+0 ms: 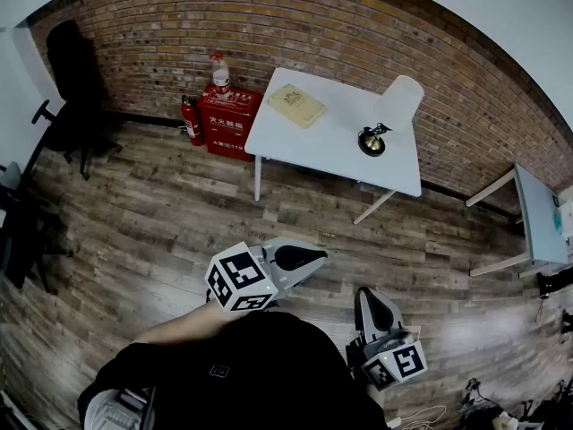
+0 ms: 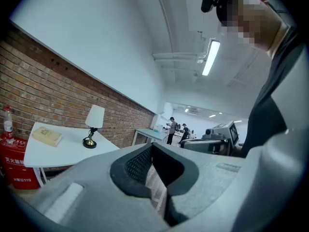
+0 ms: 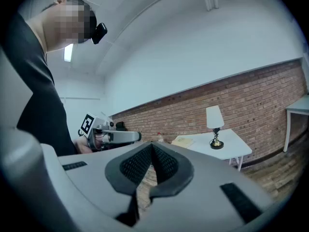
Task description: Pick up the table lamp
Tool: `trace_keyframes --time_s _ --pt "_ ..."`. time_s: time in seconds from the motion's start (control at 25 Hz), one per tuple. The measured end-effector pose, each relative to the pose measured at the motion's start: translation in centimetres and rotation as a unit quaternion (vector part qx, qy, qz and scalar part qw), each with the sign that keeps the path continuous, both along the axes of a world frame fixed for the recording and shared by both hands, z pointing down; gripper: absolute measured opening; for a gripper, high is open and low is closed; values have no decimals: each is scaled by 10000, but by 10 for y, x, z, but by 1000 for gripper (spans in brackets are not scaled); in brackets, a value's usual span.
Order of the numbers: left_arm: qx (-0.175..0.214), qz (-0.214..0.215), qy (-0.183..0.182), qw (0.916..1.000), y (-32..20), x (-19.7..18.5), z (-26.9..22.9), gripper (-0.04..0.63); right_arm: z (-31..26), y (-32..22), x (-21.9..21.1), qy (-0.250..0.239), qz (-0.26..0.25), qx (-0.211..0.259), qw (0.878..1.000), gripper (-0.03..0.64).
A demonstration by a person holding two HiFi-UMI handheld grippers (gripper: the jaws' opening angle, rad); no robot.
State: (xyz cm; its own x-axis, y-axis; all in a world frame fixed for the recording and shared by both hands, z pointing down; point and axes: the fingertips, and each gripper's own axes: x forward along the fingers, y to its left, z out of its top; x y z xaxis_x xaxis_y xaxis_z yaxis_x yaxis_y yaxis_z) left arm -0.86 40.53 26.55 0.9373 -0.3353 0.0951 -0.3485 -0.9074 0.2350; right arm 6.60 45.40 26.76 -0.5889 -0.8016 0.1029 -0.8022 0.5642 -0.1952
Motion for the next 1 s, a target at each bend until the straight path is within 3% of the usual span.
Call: trace_keyframes --time_s 0.4,0.84,1.0 --pt "5 -117 -46 9999 -24 -39 6 8 8 -30 -35 -180 -62 -60 9998 12" --pt "-176 -201 -246 9993 -84 -141 20 8 5 -102 -129 -412 47 29 9991 14" --pt "-276 -16 -253 9993 -108 -144 26 8 9 -118 -145 -679 182 -366 9969 15"
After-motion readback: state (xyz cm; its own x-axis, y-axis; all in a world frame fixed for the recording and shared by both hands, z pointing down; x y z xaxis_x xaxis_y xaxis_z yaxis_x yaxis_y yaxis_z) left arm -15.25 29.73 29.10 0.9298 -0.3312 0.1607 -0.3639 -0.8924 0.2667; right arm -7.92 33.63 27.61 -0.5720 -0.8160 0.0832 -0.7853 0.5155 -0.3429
